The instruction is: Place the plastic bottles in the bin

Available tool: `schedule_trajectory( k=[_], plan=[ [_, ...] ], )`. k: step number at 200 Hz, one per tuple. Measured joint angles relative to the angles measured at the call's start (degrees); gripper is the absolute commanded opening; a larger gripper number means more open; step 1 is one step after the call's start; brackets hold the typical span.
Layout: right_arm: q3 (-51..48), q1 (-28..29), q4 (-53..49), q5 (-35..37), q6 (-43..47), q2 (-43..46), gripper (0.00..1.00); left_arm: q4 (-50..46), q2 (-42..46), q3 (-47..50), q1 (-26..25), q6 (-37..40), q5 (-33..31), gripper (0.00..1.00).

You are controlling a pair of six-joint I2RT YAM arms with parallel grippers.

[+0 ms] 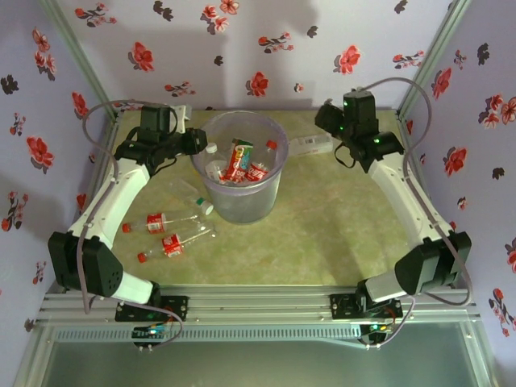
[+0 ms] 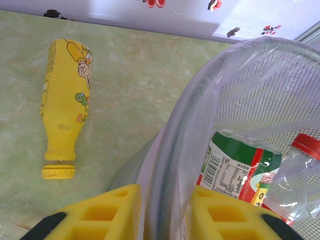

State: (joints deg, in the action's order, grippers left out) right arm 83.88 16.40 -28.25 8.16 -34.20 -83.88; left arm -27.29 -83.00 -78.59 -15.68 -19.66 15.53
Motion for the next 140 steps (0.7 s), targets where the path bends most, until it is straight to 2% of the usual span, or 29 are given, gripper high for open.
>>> schedule_trajectory(
  k=[23,51,108,140],
  plan=[
    [-1.4,-1.9,0.4,0.8,-2.1,-4.4,0.76,0.4,0.3,0.4,0.1,-0.4,0.4,0.29],
    [0.6,-1.7,2.0,0.6,-2.5,-12.2,0.7,0.7,0.3,0.5,0.2,-0.7,0.7,0.29],
    [22.0,1.8,-2.6,3.3,0.0,-34.5,0.71,1.2,0.3,0.8,0.3,-1.0,1.1,0.29],
    [32.5,4.6,-3.4,3.0,3.3,-43.9,0.63,1.2,0.3,0.8,0.4,-1.0,1.3,0.29]
  ],
)
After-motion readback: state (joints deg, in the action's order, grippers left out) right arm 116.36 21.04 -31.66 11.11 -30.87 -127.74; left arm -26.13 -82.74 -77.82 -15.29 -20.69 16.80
